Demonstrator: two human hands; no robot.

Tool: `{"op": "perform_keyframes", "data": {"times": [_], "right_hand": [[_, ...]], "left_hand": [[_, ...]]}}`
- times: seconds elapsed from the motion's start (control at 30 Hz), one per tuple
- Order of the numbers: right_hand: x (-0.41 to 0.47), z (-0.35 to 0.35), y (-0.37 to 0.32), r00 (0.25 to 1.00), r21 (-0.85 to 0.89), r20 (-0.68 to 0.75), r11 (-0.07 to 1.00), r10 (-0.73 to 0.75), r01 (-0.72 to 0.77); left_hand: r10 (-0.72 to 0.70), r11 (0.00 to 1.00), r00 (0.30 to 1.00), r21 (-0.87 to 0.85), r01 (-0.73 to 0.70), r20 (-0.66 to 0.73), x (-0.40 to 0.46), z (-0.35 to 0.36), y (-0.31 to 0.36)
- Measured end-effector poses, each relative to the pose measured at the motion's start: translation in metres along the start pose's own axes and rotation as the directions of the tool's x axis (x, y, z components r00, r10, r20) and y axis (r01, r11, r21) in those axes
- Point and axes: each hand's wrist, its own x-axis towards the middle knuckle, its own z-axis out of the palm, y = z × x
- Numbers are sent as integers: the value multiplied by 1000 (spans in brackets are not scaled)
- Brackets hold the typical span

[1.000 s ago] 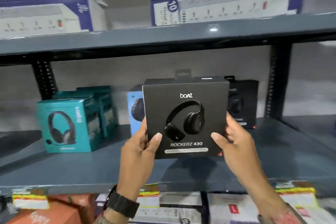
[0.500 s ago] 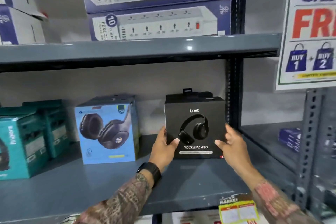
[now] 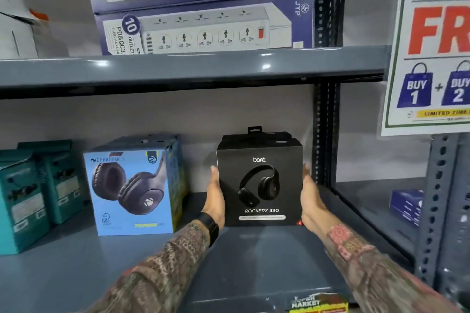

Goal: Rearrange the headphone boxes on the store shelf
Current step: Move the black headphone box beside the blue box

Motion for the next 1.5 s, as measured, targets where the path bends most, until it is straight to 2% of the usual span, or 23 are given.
{"op": "perform_keyframes", "data": {"times": [0.1,0.27,0.4,0.47,0.63,0.77,0.93,1.17,1.37,1.43,1.5], "right_hand": [[3,7,-7,999,-3,-42,1000,21,-21],[21,-3,-1,992,35,-109,997,-63,67],[68,-16,25,980,19,-190,997,-66,71],[87,-25,39,976,69,-211,995,-57,73],[-21,-5,-7,978,115,-207,993,-9,33],[-40,-21,2,975,146,-222,988,-16,49],[-62,-34,11,974,166,-228,986,15,24],[-83,-31,6,972,177,-236,984,10,33],[-86,-33,7,967,213,-255,976,1,55],[-87,-40,16,947,203,-316,971,-53,122],[-102,-42,28,864,128,-483,964,-146,235]], "left_hand": [[-9,1000,999,-11,9,-40,17,3,2],[-8,999,997,-34,6,-81,42,5,-8],[-17,1000,994,-26,15,-106,38,5,-13],[4,1000,992,4,-3,-122,34,2,-19],[-3,1000,997,27,5,-74,13,-6,-28],[38,999,993,35,-35,-108,-5,-17,-42],[-7,1000,990,-12,5,-138,-27,-20,-52],[24,1000,991,2,-23,-129,-50,-14,-49],[32,997,998,73,-28,-51,-94,2,-24],[41,998,999,56,-39,-23,-97,-10,-24],[69,992,997,108,-66,-23,-101,-28,-19]]}}
